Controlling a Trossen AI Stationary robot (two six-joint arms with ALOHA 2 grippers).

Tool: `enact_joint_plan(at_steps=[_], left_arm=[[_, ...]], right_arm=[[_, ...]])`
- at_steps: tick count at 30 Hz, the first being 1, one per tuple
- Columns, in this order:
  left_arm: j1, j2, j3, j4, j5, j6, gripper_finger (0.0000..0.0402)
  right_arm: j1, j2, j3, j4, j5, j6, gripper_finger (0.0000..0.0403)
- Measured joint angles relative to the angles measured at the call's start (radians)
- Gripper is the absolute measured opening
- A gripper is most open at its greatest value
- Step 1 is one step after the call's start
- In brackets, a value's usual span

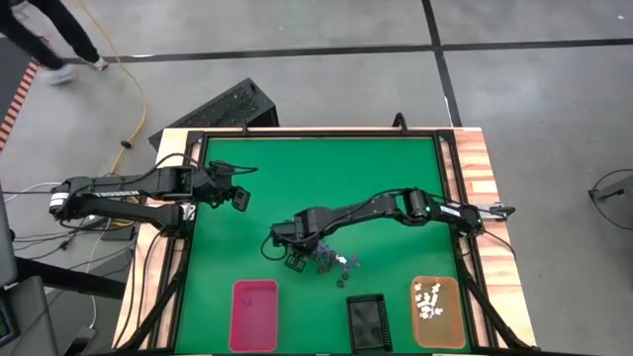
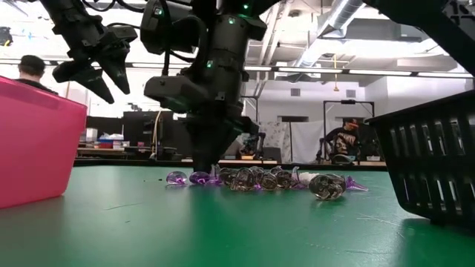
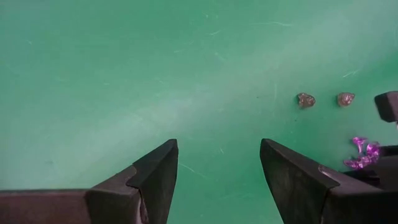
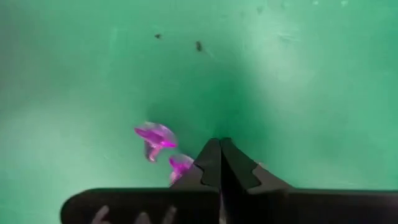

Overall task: Sort Halloween decoration
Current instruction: Put the violet witch hat toy into the red organizing bin

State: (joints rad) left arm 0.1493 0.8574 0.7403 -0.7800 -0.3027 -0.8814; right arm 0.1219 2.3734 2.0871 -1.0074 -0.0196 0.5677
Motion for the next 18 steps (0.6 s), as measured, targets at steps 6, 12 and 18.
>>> enact_joint_plan(at_steps=[6, 12, 18], left_arm=[[0.0, 0.0, 0.0, 0.0, 0.0, -0.002, 0.0219], [0.0, 0.0, 0.0, 0.0, 0.0, -0.001, 0.0219], [0.0, 0.0, 0.0, 0.0, 0.0, 0.002, 0.0219]], right_arm=[[0.021, -0.02, 0.081, -0.11, -0.005, -0.135, 0.0056], [0.044, -0.02, 0.083, -0.174, -0.032, -0.157, 0.0161], [0.048, -0.01, 0.083, -0.155, 0.021, -0.158, 0.022]])
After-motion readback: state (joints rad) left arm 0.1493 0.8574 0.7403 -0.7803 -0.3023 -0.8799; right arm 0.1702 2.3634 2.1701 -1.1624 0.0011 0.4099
